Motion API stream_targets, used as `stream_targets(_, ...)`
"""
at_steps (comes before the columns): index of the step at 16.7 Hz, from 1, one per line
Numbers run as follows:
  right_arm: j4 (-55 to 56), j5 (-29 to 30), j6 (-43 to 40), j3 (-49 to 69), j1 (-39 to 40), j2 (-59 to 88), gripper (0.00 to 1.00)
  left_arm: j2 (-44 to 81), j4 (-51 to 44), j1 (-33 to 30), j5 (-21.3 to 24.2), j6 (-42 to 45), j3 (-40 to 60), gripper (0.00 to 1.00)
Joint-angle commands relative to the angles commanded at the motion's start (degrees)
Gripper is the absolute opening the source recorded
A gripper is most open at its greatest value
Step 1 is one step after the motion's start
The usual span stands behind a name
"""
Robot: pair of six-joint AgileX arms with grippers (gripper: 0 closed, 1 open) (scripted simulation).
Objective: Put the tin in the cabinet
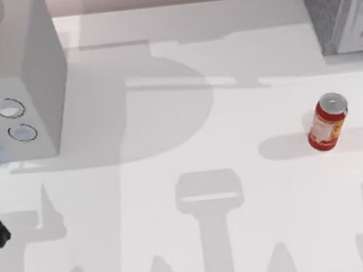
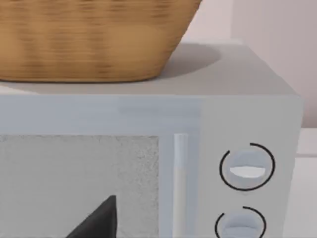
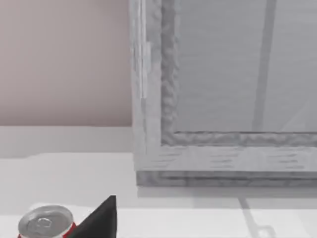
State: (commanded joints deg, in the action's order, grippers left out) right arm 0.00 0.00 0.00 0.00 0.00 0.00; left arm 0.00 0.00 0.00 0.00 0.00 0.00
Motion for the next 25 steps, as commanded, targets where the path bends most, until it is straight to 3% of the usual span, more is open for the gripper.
stream_targets(5, 2.6, 0.9, 0.0, 1.4, 0.4, 0.7, 1.00, 0.0, 0.0, 0.0, 0.0, 0.0, 0.0, 1.00)
stream_targets(11, 15.0, 5.9, 1.6, 5.9, 5.8, 10.4, 1.00, 0.0, 0.0, 0.0, 0.0, 0.0, 0.0, 1.00)
stream_targets(25, 45.5, 23.1, 13.8, 4.6, 26.4, 67.1, 1.00, 0.0, 0.0, 0.0, 0.0, 0.0, 0.0, 1.00)
